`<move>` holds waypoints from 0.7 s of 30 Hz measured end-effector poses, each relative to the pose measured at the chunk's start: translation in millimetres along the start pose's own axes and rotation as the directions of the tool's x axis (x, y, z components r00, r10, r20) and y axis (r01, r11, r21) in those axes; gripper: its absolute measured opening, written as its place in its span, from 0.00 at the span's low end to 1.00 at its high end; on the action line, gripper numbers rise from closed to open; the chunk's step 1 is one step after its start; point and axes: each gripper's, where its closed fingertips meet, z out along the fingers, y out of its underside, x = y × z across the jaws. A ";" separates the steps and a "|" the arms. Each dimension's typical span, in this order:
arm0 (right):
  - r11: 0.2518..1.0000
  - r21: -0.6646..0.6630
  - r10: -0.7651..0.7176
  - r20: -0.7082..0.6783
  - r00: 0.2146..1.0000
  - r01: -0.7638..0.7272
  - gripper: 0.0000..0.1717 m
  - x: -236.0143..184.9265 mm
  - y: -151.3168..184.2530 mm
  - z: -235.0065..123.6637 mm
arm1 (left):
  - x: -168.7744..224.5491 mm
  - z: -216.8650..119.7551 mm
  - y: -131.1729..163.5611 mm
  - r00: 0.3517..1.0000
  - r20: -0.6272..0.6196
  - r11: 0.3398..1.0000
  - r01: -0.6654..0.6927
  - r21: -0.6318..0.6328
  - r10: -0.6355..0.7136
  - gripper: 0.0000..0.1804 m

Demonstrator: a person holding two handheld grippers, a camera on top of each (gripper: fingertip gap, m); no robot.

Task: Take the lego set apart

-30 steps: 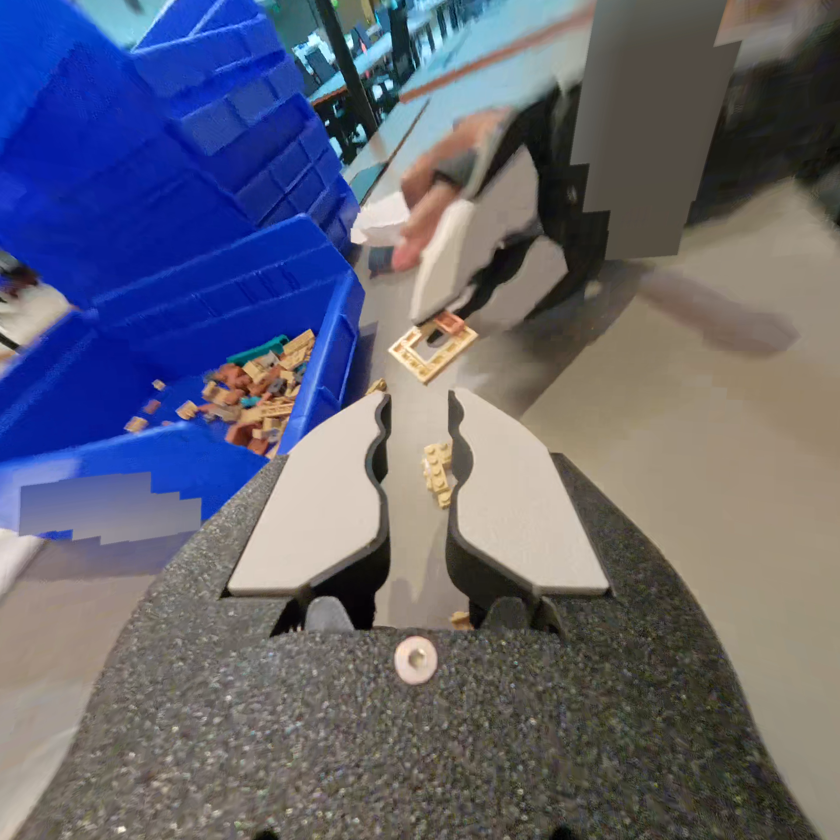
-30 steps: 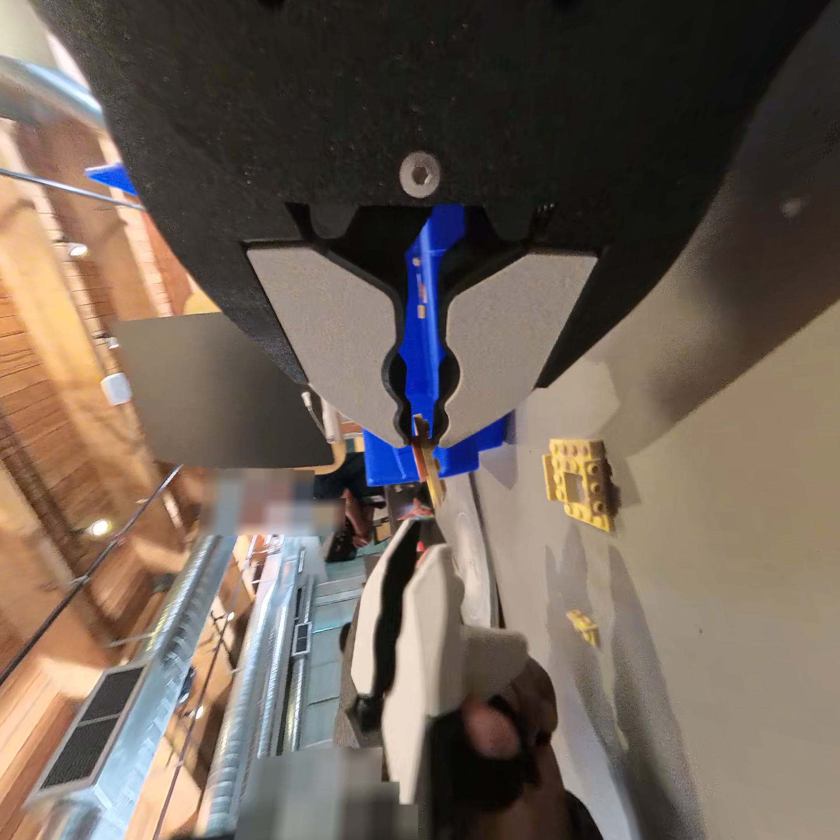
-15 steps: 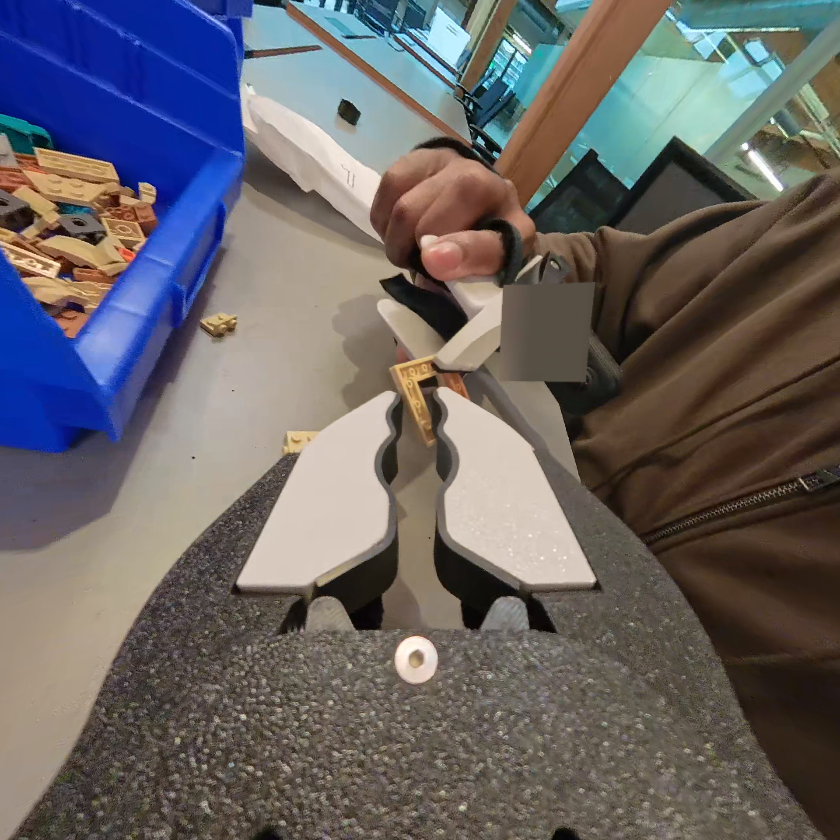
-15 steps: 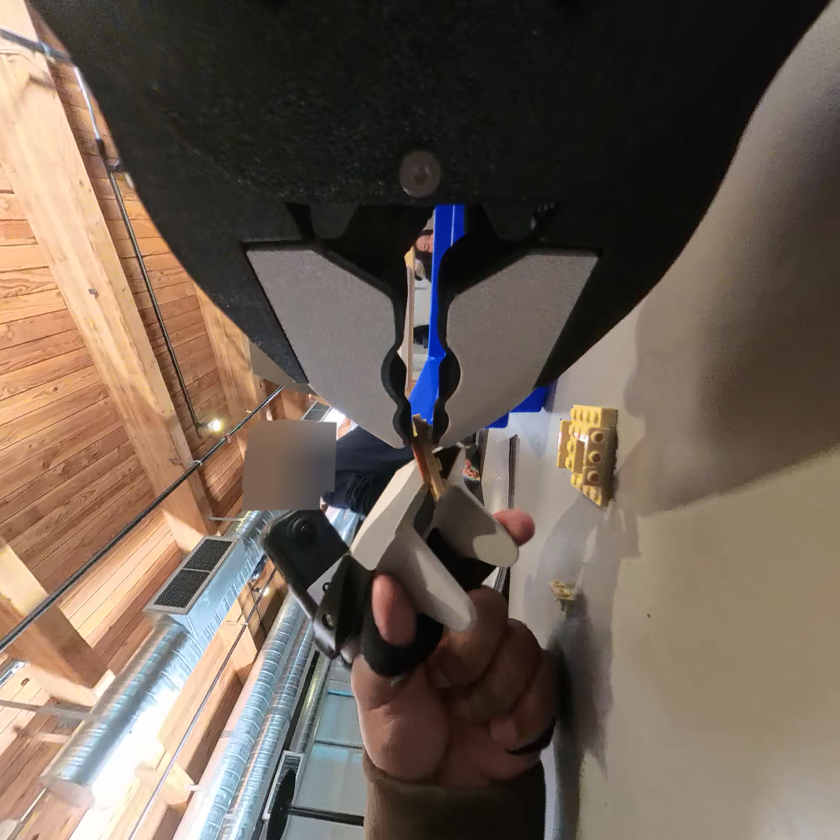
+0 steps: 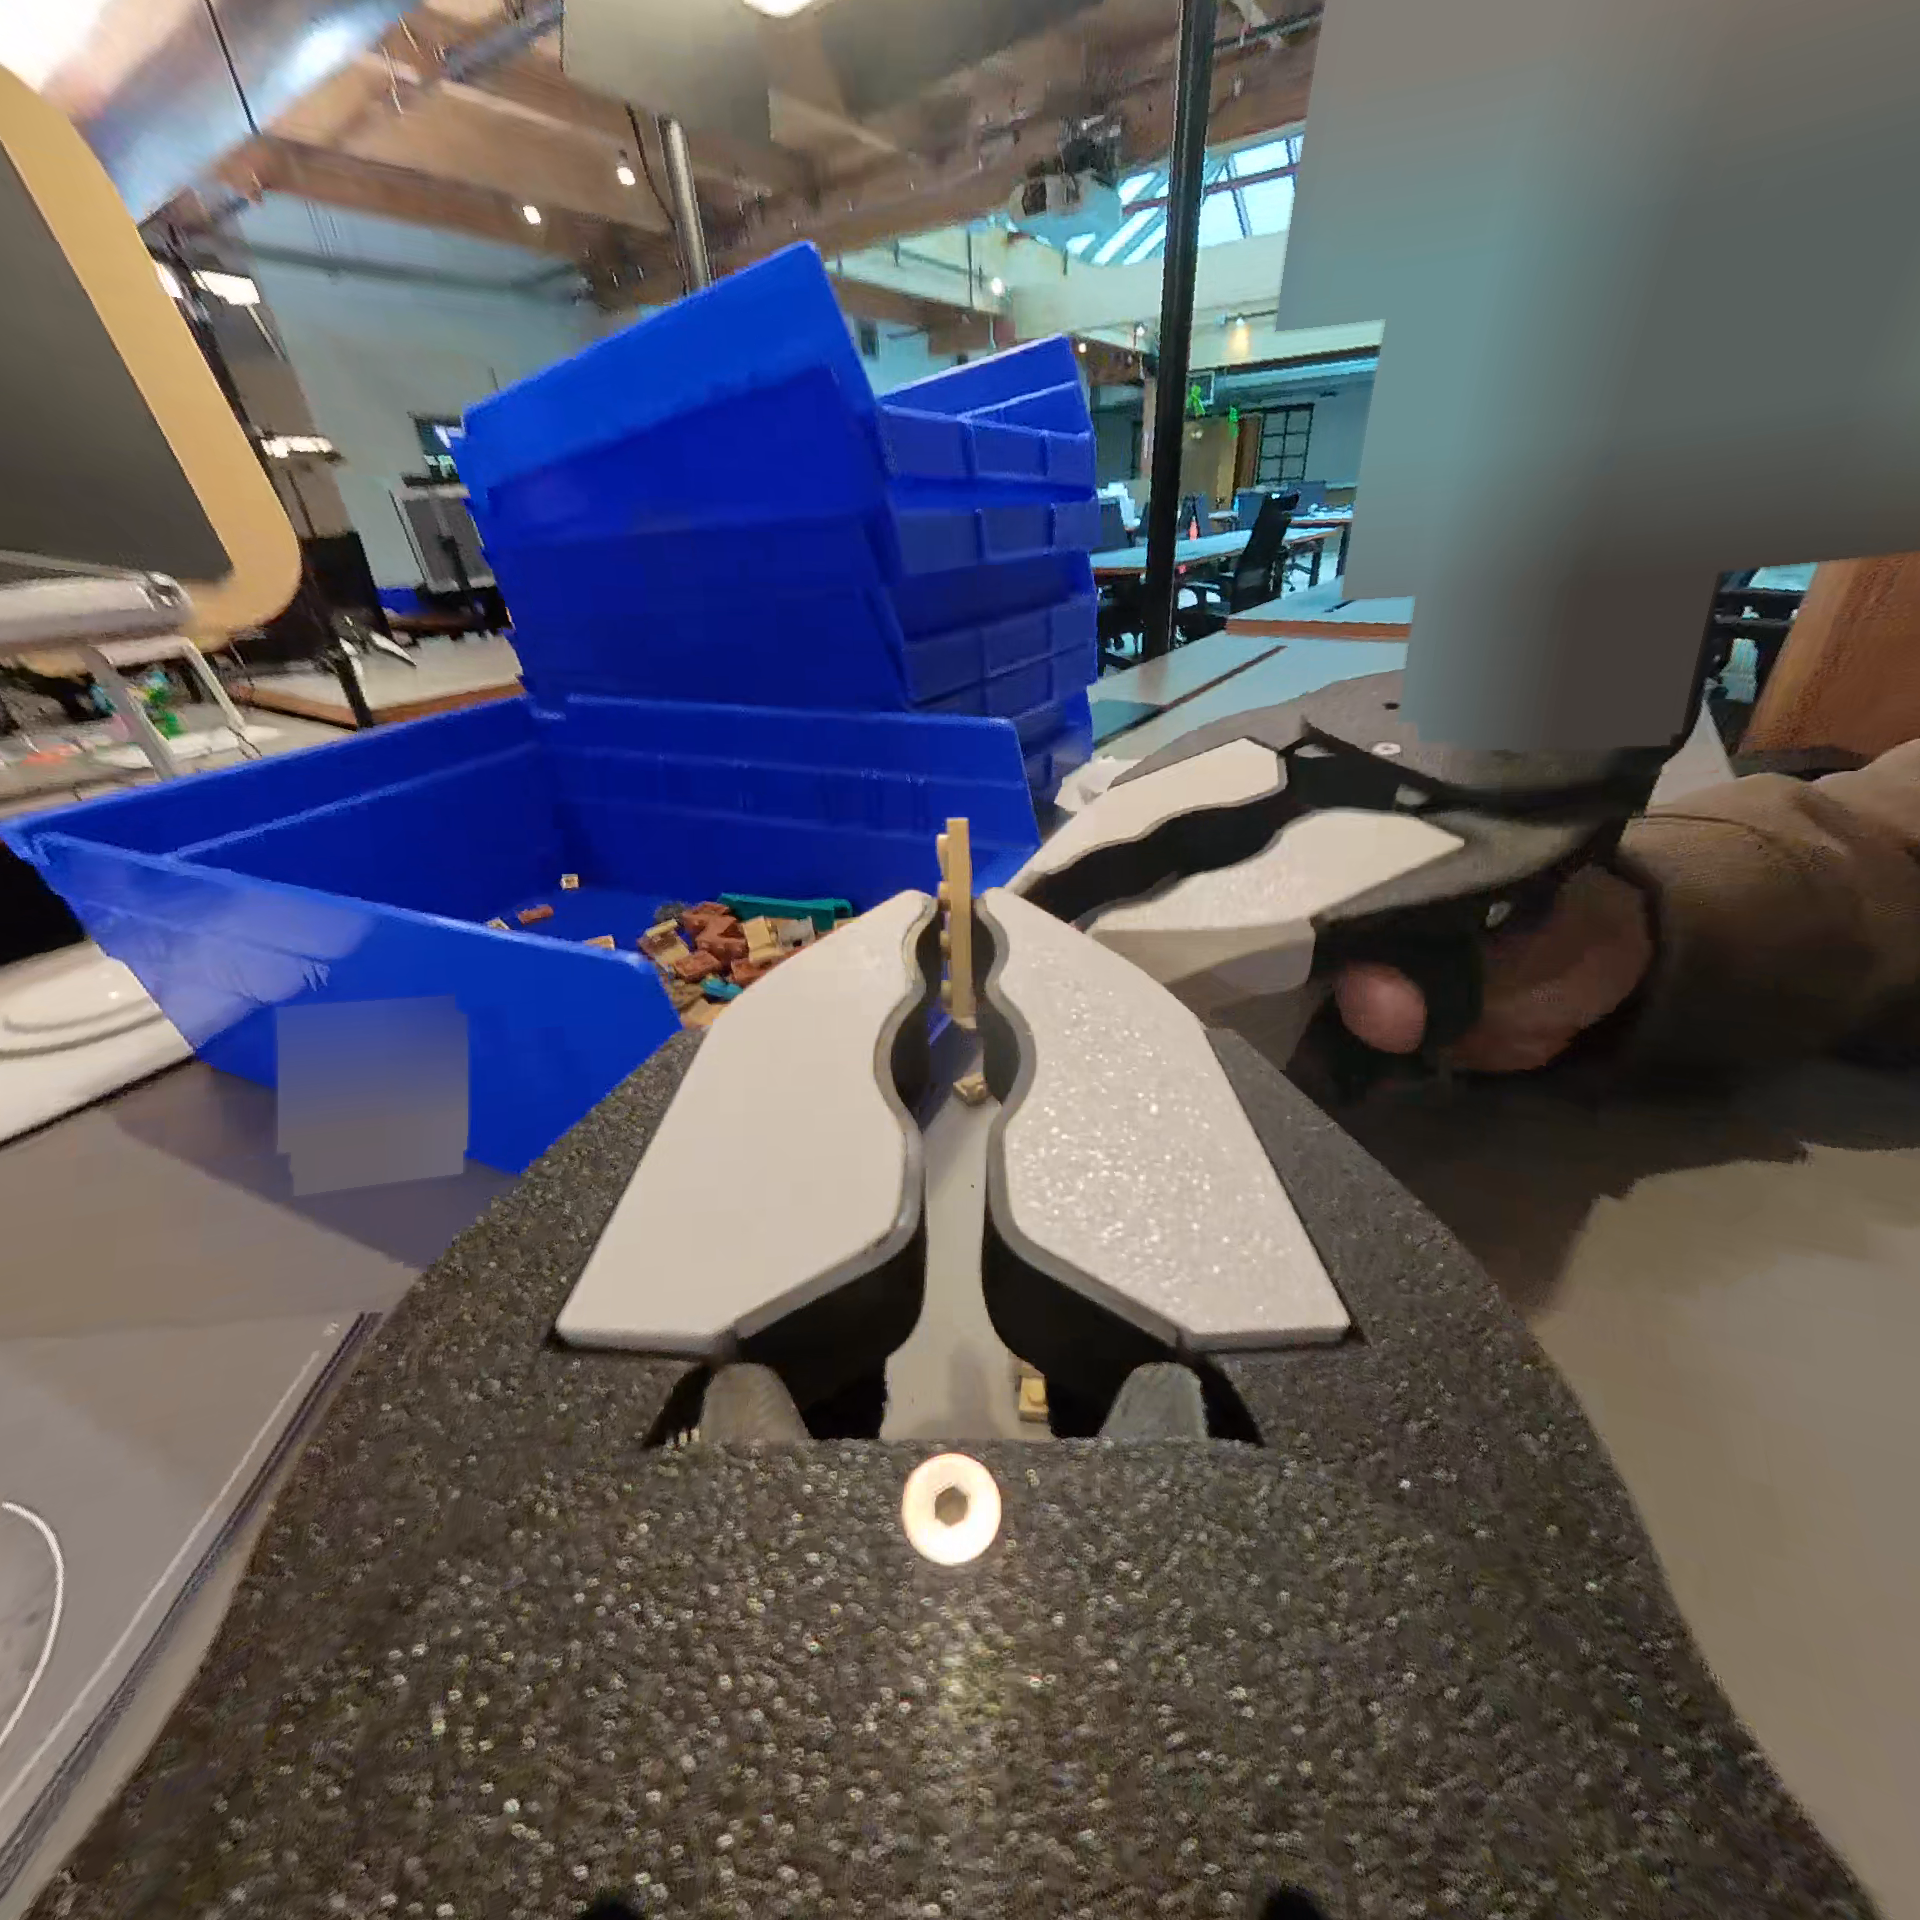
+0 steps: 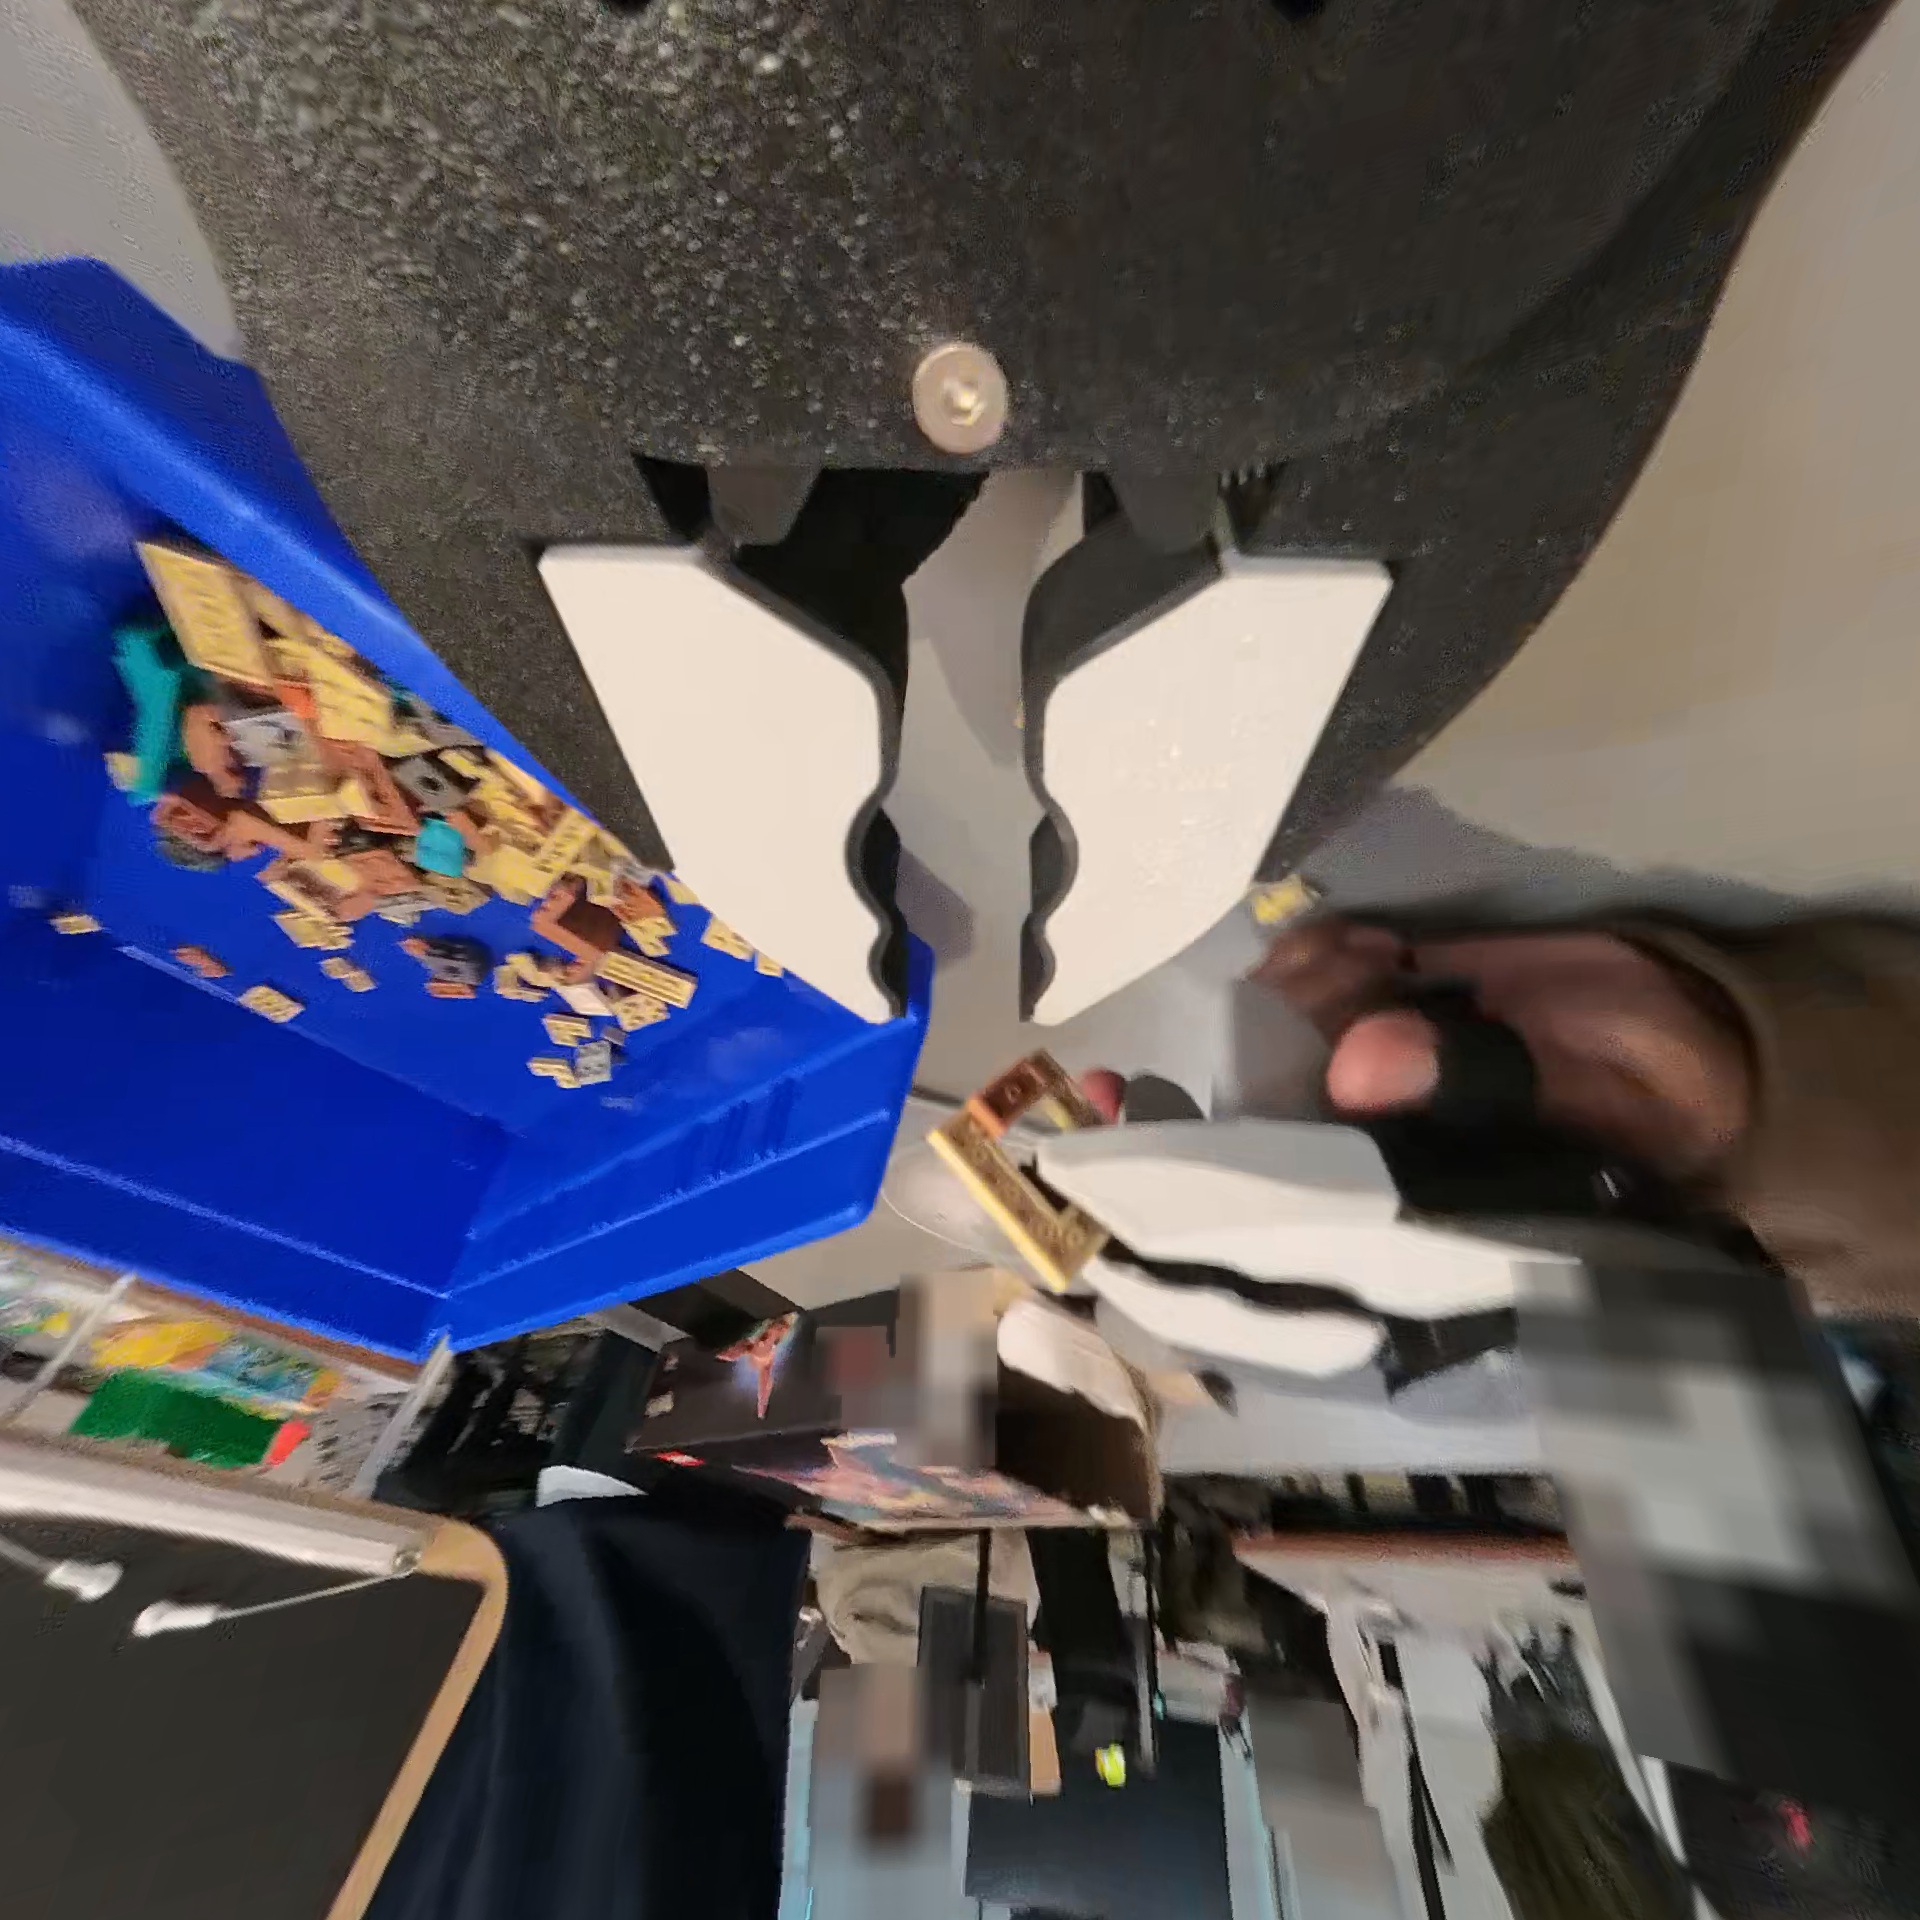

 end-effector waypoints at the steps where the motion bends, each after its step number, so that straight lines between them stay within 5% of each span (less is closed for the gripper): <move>1: 0.999 0.016 0.046 0.018 0.999 -0.047 0.12 -2.1 -3.5 0.4 | 2.5 0.4 -1.2 1.000 -0.001 1.000 -0.017 0.014 0.017 0.02; 15: 0.990 0.090 0.111 0.007 0.994 -0.111 0.06 -3.9 -17.0 0.4 | 12.3 2.7 -2.3 0.999 -0.053 0.999 0.006 0.050 -0.003 0.03; 21: 0.997 0.058 0.046 -0.012 0.999 -0.045 0.05 3.8 -16.1 -3.6 | 11.3 3.7 7.4 0.990 -0.036 0.990 -0.136 -0.046 0.135 0.03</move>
